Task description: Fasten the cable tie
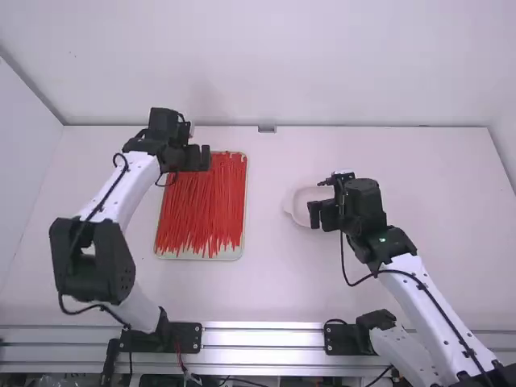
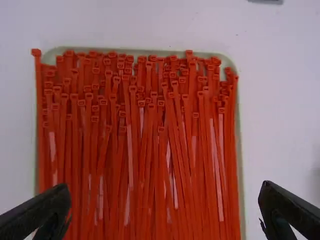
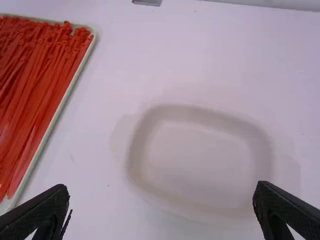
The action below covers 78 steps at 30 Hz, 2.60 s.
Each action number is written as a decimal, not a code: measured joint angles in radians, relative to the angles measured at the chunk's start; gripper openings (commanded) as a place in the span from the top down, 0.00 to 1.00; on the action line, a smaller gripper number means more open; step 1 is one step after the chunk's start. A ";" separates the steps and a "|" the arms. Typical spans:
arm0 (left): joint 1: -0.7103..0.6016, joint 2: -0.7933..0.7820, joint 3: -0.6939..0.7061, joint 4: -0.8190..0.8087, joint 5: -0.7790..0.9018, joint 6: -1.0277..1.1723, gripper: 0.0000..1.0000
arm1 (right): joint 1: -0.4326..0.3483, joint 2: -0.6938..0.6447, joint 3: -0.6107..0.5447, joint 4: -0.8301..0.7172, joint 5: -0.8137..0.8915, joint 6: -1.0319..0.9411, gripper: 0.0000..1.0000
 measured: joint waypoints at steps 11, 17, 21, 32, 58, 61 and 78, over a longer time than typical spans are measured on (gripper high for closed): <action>-0.046 0.238 0.033 0.135 0.000 -0.009 0.01 | -0.011 0.000 0.000 0.000 -0.003 0.001 0.02; -0.050 0.285 0.032 0.211 0.000 -0.024 0.10 | -0.032 0.000 0.000 -0.002 -0.004 -0.001 0.01; -0.050 0.285 -0.002 0.311 0.000 -0.030 0.16 | -0.026 0.000 0.000 -0.002 -0.003 -0.001 0.01; -0.050 0.285 -0.079 0.386 0.000 -0.051 0.48 | -0.036 0.000 0.000 -0.002 -0.005 -0.001 0.01; -0.050 0.285 -0.126 0.423 0.000 -0.071 0.59 | -0.014 0.000 0.000 -0.003 0.000 -0.006 0.02; -0.050 0.285 -0.138 0.462 0.000 -0.072 0.57 | -0.014 0.000 0.000 -0.002 -0.002 -0.007 0.01; -0.049 0.285 -0.192 0.520 -0.021 -0.095 0.65 | -0.014 0.000 0.000 -0.002 -0.001 -0.006 0.01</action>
